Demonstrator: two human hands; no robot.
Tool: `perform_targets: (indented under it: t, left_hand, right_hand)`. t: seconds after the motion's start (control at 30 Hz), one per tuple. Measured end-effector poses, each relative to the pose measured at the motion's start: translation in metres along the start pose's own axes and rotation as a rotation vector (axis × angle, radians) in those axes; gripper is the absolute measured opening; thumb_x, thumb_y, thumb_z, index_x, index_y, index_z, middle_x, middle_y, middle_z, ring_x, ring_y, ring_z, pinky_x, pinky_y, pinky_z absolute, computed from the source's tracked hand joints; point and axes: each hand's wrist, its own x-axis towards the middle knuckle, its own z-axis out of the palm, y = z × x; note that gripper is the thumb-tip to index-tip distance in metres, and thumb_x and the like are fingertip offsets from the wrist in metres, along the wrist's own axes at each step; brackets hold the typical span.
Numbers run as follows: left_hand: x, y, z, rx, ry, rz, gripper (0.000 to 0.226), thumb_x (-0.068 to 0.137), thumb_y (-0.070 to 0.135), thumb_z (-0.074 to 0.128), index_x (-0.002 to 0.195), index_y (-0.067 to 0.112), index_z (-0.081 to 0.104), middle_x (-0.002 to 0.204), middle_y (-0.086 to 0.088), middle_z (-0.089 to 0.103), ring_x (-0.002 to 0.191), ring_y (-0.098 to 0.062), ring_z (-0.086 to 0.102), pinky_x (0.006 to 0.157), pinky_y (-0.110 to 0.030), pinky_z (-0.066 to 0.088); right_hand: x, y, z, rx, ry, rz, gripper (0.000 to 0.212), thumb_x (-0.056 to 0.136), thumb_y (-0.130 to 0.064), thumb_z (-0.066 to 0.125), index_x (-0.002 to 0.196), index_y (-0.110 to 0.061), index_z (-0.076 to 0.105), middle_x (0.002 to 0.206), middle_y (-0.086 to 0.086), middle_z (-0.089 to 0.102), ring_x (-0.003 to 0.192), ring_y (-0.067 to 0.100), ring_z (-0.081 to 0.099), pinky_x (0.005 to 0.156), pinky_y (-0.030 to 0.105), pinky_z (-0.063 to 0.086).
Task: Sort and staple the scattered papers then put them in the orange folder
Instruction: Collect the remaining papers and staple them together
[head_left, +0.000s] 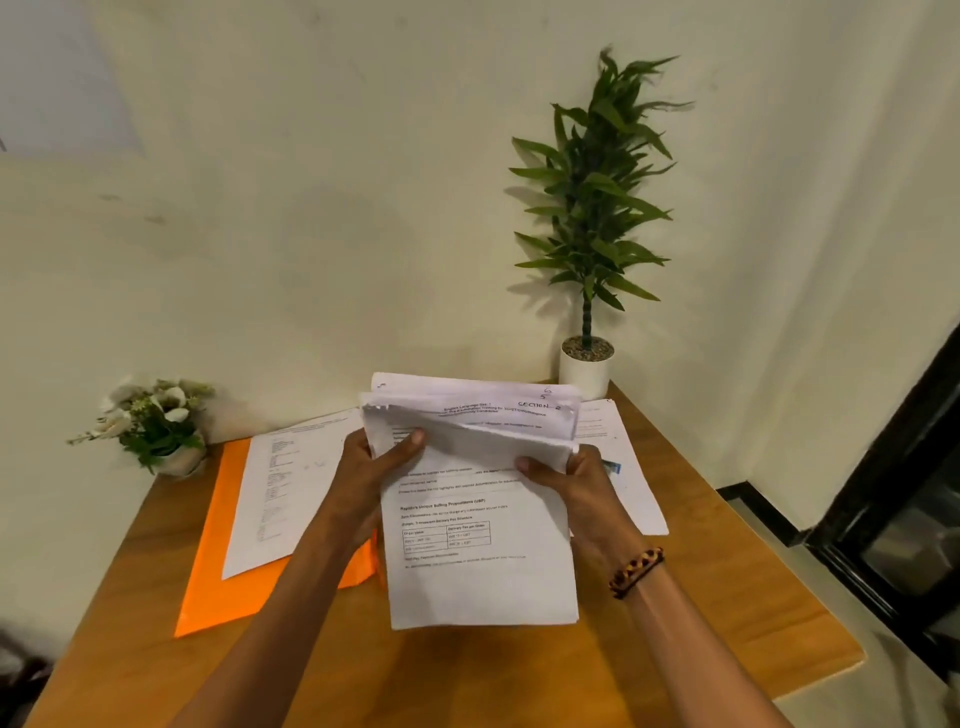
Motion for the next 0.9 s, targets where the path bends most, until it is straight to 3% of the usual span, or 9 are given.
perform_targets:
  t: [0.1,0.17,0.3,0.37,0.43,0.57,0.7,0.8,0.9]
  left_hand:
    - [-0.002,0.016,0.002,0.142,0.167,0.18,0.029,0.075,0.038,0.087,0.092,0.016,0.076,0.091,-0.004,0.079,0.085,-0.022,0.076,0.072,-0.032,0.06]
    - [-0.007,0.019,0.004,0.188,0.234,0.242,0.032,0.072,0.046,0.086,0.09,0.022,0.074,0.087,0.006,0.079,0.082,-0.014,0.076,0.067,-0.024,0.059]
    - [-0.014,0.01,-0.002,0.047,0.177,0.24,0.031,0.067,0.044,0.086,0.093,0.029,0.078,0.099,-0.006,0.078,0.094,-0.026,0.075,0.075,-0.035,0.063]
    - [-0.013,0.0,-0.005,-0.1,0.096,0.146,0.026,0.079,0.022,0.079,0.104,0.02,0.077,0.108,-0.018,0.074,0.101,-0.038,0.072,0.081,-0.047,0.062]
    - [-0.015,-0.016,-0.005,-0.14,0.049,0.054,0.04,0.083,0.014,0.071,0.122,0.009,0.067,0.115,-0.024,0.07,0.103,-0.042,0.07,0.085,-0.052,0.06]
    - [-0.02,-0.044,0.01,0.076,0.161,-0.062,0.064,0.082,0.051,0.073,0.136,0.022,0.054,0.122,-0.011,0.071,0.103,-0.031,0.073,0.083,-0.05,0.062]
    - [-0.023,-0.039,0.023,0.167,0.244,0.05,0.05,0.087,0.043,0.067,0.133,0.024,0.056,0.113,0.002,0.072,0.091,-0.011,0.074,0.063,-0.024,0.06]
    - [-0.022,-0.031,0.019,0.195,0.289,0.148,0.058,0.081,0.053,0.077,0.128,0.023,0.061,0.107,0.005,0.073,0.091,-0.01,0.073,0.063,-0.02,0.058]
    - [-0.017,-0.021,0.01,0.241,0.314,0.216,0.06,0.067,0.063,0.074,0.118,0.032,0.065,0.105,0.011,0.074,0.093,-0.006,0.072,0.068,-0.02,0.059]
  right_hand:
    - [0.01,-0.007,0.017,-0.165,0.068,-0.12,0.021,0.087,-0.009,0.076,0.107,-0.015,0.075,0.106,0.004,0.079,0.098,0.025,0.075,0.09,0.047,0.06]
    - [0.014,-0.008,0.027,-0.225,0.081,-0.138,0.012,0.087,-0.019,0.077,0.099,-0.018,0.075,0.097,-0.001,0.08,0.089,0.019,0.076,0.084,0.046,0.062]
    - [0.019,-0.001,0.038,-0.246,0.084,-0.159,0.01,0.087,-0.025,0.077,0.096,-0.025,0.071,0.085,-0.012,0.077,0.081,0.009,0.074,0.063,0.024,0.06]
    - [0.02,0.008,0.038,-0.231,0.055,-0.111,0.011,0.087,-0.023,0.078,0.097,-0.02,0.074,0.088,-0.003,0.078,0.083,0.015,0.074,0.066,0.029,0.062]
    - [0.021,0.024,0.039,-0.248,0.047,-0.04,0.028,0.086,-0.03,0.08,0.11,-0.018,0.072,0.102,0.002,0.077,0.093,0.02,0.074,0.078,0.039,0.063]
    - [0.021,0.065,0.037,-0.286,0.033,0.027,0.078,0.075,-0.07,0.075,0.139,-0.033,0.051,0.131,-0.006,0.065,0.122,0.021,0.062,0.096,0.049,0.058]
    - [0.02,0.057,0.041,-0.26,0.089,-0.022,0.081,0.073,-0.069,0.076,0.139,-0.031,0.052,0.133,-0.008,0.064,0.123,0.018,0.063,0.098,0.043,0.057]
    - [0.021,0.049,0.038,-0.275,0.122,-0.12,0.079,0.075,-0.065,0.078,0.142,-0.032,0.05,0.136,-0.011,0.062,0.124,0.014,0.061,0.1,0.042,0.056]
    - [0.024,0.036,0.035,-0.286,0.157,-0.16,0.05,0.083,-0.048,0.078,0.127,-0.036,0.058,0.122,-0.015,0.067,0.113,0.009,0.064,0.092,0.034,0.058]
